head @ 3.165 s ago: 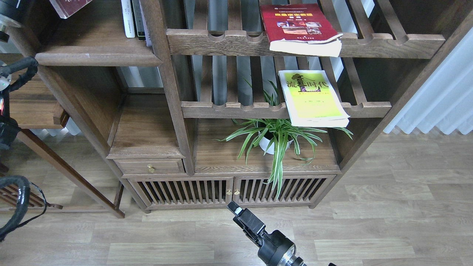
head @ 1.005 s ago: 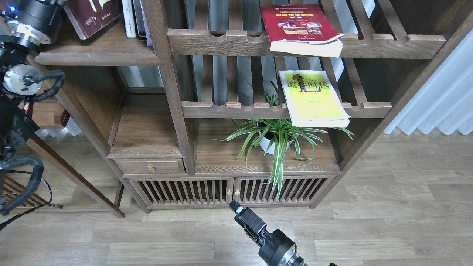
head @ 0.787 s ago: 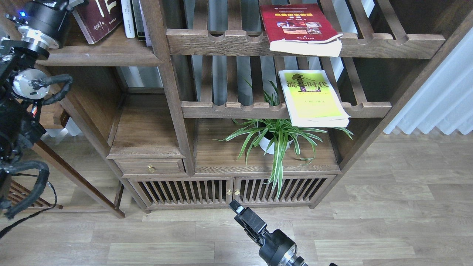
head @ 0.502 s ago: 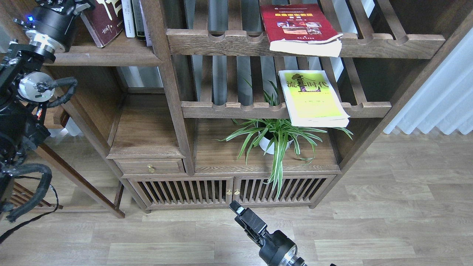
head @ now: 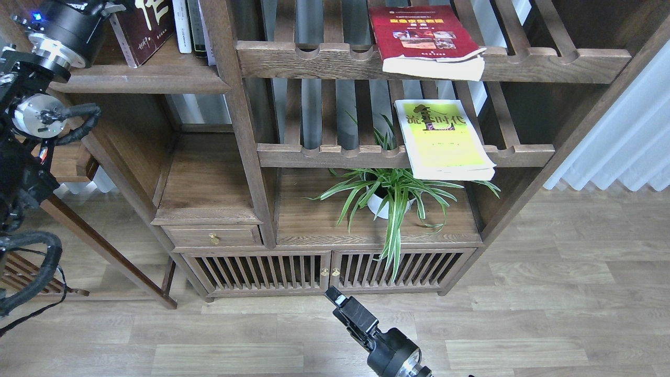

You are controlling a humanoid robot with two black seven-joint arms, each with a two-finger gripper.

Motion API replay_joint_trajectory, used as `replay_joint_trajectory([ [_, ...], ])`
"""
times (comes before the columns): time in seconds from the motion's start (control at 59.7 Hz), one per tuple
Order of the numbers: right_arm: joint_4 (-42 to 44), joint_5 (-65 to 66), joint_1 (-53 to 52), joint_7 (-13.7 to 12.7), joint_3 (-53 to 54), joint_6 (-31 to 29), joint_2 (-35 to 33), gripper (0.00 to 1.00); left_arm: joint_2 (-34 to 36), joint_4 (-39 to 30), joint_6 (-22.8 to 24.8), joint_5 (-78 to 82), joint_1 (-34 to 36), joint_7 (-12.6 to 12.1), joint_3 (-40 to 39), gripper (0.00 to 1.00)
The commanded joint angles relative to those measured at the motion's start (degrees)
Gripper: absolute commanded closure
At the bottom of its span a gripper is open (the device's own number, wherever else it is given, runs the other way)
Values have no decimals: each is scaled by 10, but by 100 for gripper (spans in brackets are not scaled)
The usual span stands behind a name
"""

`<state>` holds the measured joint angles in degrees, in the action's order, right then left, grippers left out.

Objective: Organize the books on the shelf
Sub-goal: 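Push the maroon book onto the upper shelf with the left gripper, then reach the right gripper to the yellow-green book, left gripper toward shelf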

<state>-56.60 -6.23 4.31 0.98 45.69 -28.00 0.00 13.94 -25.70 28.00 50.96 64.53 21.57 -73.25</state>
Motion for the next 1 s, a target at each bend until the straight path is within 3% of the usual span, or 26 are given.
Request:
replay_joint_trajectory([
  [0.0, 0, -1, 0, 0, -1, 0, 0, 2, 9, -21, 0, -16, 2, 0, -1, 54],
  [0.184, 1, -1, 0, 0, -1, 0, 0, 2, 9, -57, 0, -26, 4, -6, -5, 54],
  [0.352, 4, -1, -3, 0, 0, 0, 0, 2, 10, -85, 0, -62, 18, -28, -8, 54],
  [0.553, -11, -3, -7, 0, 20, 0, 0, 2, 28, -126, 0, -130, 18, -57, -22, 43],
  [0.653, -24, -3, -6, 0, 38, 0, 0, 2, 35, -156, 0, -176, 15, -66, -24, 43],
  [0.988, -75, -4, 15, 0, 47, 0, 0, 2, 53, -224, 0, -239, 11, -67, -50, 40],
])
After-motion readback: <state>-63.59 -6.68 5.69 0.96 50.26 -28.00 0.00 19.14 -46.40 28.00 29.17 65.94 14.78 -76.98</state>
